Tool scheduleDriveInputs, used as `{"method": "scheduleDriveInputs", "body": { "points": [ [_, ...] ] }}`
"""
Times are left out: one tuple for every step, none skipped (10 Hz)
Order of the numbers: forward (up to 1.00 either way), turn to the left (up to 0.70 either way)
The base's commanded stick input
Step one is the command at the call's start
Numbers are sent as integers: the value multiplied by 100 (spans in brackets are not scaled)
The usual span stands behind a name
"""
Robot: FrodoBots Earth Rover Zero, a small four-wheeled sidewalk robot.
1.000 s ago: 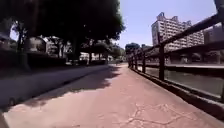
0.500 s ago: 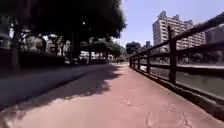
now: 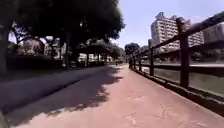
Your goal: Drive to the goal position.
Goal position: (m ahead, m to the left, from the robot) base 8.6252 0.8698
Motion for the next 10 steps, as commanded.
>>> {"method": "scheduleDriveInputs", "body": {
  "points": [
    [100,1],
    [100,1],
    [100,1],
    [100,1],
    [100,1],
    [100,1],
    [100,1],
    [100,1],
    [100,1],
    [100,1]
  ]
}}
